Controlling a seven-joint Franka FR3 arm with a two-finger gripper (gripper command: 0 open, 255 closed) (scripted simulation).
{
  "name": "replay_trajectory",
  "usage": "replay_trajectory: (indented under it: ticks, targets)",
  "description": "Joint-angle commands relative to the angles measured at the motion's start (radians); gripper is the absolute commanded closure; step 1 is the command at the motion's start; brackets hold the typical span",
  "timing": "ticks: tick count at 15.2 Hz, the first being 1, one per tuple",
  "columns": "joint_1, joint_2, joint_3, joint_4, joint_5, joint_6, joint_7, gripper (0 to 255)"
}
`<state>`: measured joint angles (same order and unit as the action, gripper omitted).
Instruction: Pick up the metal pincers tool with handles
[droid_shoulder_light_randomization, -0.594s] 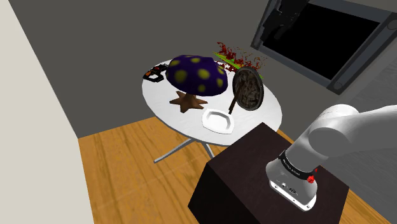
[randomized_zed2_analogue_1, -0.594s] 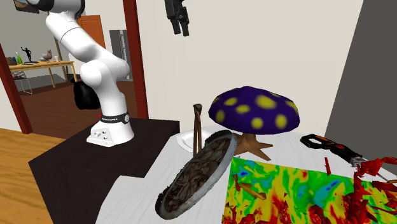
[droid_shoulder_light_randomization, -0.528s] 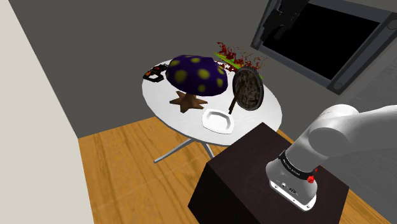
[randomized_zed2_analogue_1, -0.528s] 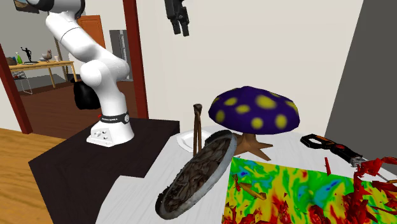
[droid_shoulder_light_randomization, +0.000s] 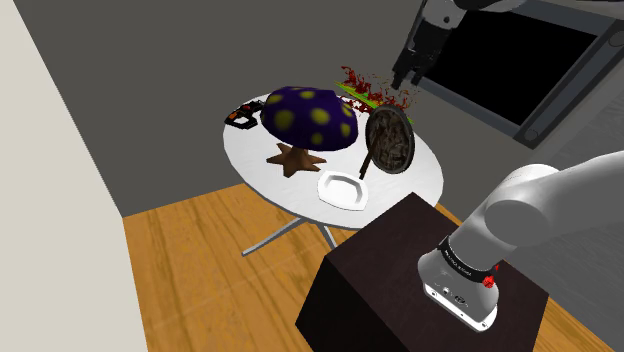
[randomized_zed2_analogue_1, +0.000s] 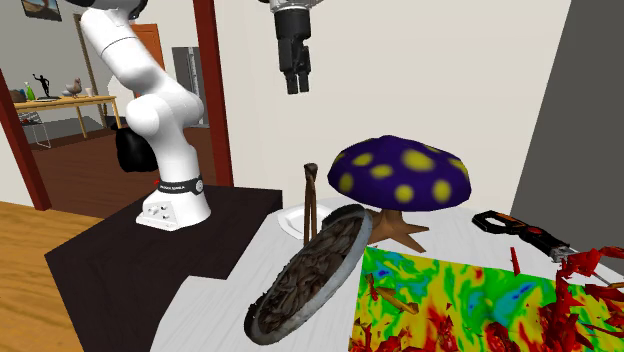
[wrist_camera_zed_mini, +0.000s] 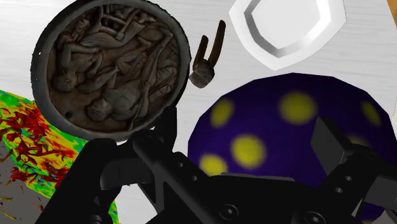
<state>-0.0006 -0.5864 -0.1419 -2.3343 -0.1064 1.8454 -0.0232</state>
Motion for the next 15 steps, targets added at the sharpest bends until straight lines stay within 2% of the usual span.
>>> replay_trajectory:
  ticks: [1,10,15]
  targets:
    - [-0.001,0.049,-0.016,-0.007,-0.002,0.026,-0.018,0]
    - [-0.007,0.335,-0.099,-0.004,0.006,0.170,-0.120,0]
    - [-0.008,0.381,-0.107,-0.034,0.011,0.236,-0.129,0]
